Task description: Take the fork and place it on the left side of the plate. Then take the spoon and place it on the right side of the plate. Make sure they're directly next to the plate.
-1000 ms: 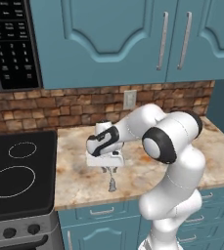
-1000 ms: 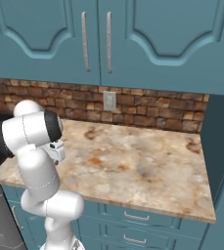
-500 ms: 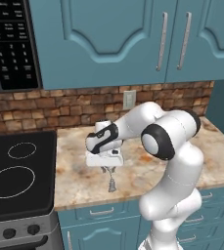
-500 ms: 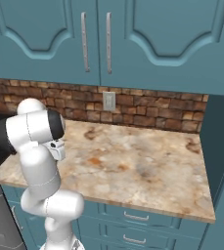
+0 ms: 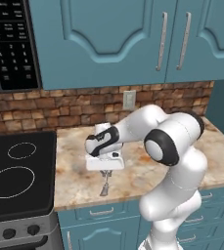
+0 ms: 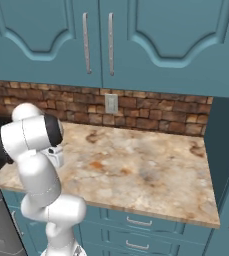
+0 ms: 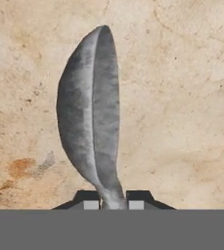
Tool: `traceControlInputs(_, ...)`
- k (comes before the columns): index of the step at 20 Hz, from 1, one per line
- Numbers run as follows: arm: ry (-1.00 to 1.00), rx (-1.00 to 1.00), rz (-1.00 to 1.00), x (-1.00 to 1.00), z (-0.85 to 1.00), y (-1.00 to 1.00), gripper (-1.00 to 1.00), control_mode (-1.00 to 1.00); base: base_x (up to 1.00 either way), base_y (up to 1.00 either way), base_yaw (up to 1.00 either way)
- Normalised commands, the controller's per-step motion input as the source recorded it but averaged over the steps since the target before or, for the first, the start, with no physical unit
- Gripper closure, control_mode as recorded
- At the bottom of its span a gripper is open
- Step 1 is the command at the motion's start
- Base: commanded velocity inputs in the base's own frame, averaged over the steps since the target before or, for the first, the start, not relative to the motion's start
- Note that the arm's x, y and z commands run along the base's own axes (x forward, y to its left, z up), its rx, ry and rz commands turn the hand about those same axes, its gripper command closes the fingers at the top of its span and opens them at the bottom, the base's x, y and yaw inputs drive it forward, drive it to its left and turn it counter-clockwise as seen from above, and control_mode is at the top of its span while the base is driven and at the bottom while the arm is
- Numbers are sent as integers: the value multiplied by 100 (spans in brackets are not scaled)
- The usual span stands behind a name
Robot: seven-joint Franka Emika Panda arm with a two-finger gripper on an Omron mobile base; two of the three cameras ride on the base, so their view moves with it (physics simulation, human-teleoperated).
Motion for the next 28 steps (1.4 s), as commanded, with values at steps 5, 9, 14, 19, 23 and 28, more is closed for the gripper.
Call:
traceControlInputs(5,3,0,0,-81,22,-1,100,-100,0,0,0)
traceControlInputs(9,6,0,0,-54,61,-16,100,-100,0,0,0)
traceControlInputs(14,9,0,0,-15,84,-42,100,-100,0,0,0)
traceControlInputs(19,13,0,0,-32,73,-30,100,-100,0,0,0)
traceControlInputs(23,16,0,0,-49,51,-7,100,-100,0,0,0)
traceControlInputs(28,18,0,0,-34,59,-9,100,-100,0,0,0)
